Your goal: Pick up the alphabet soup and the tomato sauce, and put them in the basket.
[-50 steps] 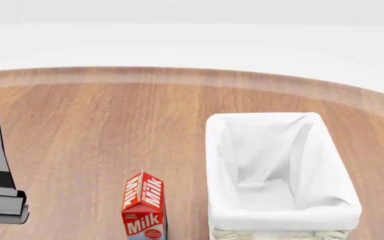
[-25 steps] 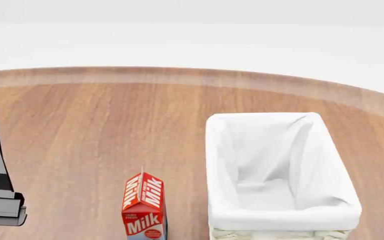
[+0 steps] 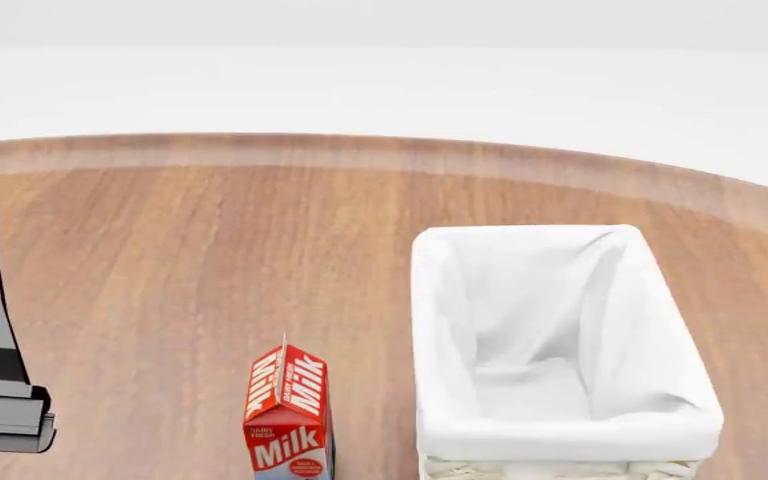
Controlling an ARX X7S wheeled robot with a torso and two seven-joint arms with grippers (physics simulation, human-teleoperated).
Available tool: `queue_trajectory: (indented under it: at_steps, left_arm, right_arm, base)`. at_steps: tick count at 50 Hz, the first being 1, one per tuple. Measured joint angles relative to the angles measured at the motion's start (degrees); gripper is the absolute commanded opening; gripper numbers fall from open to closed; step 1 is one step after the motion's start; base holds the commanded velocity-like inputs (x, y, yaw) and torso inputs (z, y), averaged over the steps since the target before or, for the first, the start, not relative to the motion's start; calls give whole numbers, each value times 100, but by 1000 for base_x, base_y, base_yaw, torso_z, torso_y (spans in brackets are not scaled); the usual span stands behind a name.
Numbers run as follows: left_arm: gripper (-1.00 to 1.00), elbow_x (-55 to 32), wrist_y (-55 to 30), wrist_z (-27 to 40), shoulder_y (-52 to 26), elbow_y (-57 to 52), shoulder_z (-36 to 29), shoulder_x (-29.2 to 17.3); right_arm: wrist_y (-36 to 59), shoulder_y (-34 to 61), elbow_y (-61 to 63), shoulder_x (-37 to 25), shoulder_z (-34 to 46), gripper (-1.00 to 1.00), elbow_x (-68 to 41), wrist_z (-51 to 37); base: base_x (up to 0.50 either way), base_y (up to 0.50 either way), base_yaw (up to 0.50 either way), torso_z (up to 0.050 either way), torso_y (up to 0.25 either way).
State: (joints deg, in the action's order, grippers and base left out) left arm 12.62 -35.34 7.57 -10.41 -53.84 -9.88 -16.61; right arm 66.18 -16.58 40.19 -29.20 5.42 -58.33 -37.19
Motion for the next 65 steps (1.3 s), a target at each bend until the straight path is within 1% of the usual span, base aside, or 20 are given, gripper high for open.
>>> queue_trajectory:
  at_steps: [65]
  left_arm:
    - [100, -103, 117, 131, 71, 78, -24, -36]
  right_arm:
    - [-941, -434, -770, 56, 455, 100, 588, 500]
  base:
    - [0, 0, 0, 0, 0]
